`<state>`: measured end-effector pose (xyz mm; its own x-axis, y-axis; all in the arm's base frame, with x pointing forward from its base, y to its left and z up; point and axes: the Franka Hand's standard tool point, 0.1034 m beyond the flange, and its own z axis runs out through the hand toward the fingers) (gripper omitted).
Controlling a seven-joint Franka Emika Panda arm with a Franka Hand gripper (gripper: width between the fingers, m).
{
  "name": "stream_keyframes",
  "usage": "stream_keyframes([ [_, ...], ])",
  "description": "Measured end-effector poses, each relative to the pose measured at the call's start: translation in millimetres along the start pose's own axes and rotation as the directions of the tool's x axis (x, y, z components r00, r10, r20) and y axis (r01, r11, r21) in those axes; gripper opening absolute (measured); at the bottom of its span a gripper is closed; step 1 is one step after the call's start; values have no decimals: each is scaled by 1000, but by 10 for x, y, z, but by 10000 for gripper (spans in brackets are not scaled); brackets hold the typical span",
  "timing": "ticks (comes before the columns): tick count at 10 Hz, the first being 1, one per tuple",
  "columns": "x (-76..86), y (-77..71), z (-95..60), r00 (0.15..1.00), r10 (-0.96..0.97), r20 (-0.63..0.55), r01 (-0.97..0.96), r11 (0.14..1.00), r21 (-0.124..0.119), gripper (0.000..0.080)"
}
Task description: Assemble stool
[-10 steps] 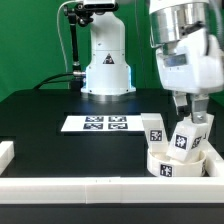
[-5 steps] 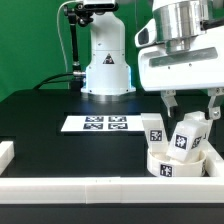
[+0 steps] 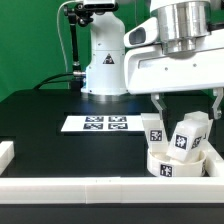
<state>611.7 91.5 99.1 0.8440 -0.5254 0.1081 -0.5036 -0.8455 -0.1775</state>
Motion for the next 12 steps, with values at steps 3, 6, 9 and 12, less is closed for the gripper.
stream_keyframes([
  [3, -16, -18, 19, 934, -357, 8, 357, 934, -17, 649],
  [6, 36, 19, 23, 830, -557, 25, 558, 830, -24, 649],
  [9, 94, 116, 64, 693, -720, 42, 721, 692, -33, 649],
  [12, 82, 123, 91, 626, -778, 56, 780, 624, -44, 649],
])
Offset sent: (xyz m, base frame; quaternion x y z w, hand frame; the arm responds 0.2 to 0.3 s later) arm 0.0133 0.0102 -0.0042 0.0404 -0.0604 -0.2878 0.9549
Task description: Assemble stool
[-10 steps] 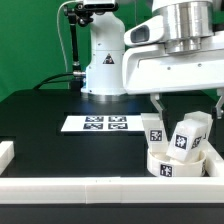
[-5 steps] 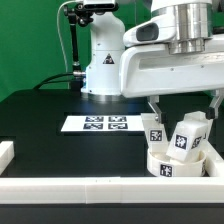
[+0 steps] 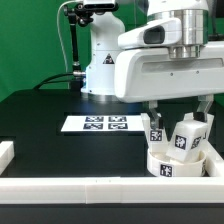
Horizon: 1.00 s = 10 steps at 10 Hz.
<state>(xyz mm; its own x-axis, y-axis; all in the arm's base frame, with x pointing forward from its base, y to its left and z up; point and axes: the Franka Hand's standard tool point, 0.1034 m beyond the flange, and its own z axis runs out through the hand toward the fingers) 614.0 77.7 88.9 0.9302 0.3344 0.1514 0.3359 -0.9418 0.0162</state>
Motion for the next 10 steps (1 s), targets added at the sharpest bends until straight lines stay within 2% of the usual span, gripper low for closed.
stream_keyframes([
  [2, -18, -24, 41, 1000, 27, 7, -27, 1000, 2, 649],
  [3, -25, -38, 57, 999, 38, 9, -38, 999, 3, 560],
  [4, -28, -43, 64, 999, 52, 11, -52, 999, 3, 424],
  [5, -24, -34, 68, 998, 57, 7, -57, 998, 0, 424],
  [6, -19, -28, 72, 998, 58, 3, -58, 998, -2, 346],
  [10, -24, 11, 71, 993, 117, 0, -117, 993, -4, 346],
])
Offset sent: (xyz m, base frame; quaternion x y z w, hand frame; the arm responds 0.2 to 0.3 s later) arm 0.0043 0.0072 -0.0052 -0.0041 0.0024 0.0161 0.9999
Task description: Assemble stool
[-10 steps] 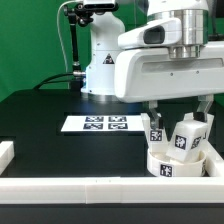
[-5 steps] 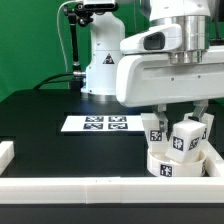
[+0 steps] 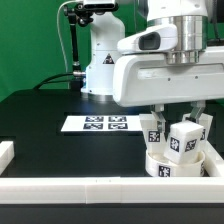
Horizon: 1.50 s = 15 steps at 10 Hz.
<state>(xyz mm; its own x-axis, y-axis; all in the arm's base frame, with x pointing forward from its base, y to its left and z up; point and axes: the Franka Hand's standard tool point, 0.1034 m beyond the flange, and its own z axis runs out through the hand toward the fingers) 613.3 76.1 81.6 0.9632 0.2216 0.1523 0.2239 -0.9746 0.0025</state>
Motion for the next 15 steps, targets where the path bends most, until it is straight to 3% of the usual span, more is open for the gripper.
stream_keyframes([
  [4, 0, 2, 0, 955, 296, -2, -296, 955, 0, 346],
  [7, 13, -49, 11, 833, 551, -36, -552, 834, 6, 346],
  [10, 26, -142, 11, 563, 826, -31, -826, 564, 20, 346],
  [15, 24, -325, 20, 236, 972, -7, -971, 236, 24, 346],
])
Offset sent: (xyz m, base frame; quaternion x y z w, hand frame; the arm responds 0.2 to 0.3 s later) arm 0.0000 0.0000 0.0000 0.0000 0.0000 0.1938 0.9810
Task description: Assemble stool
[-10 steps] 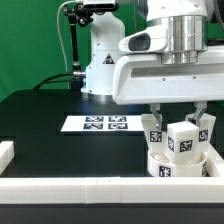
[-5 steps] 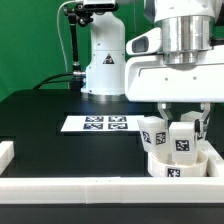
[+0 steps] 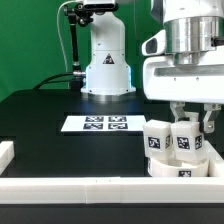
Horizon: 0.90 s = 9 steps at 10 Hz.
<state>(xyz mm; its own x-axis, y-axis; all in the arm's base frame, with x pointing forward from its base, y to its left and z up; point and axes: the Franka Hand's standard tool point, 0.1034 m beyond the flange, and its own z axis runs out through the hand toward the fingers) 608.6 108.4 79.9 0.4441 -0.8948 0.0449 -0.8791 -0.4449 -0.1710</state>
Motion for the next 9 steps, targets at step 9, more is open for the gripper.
stream_keyframes([
  [9, -47, -11, 7, 688, 722, 76, -724, 690, -11, 346],
])
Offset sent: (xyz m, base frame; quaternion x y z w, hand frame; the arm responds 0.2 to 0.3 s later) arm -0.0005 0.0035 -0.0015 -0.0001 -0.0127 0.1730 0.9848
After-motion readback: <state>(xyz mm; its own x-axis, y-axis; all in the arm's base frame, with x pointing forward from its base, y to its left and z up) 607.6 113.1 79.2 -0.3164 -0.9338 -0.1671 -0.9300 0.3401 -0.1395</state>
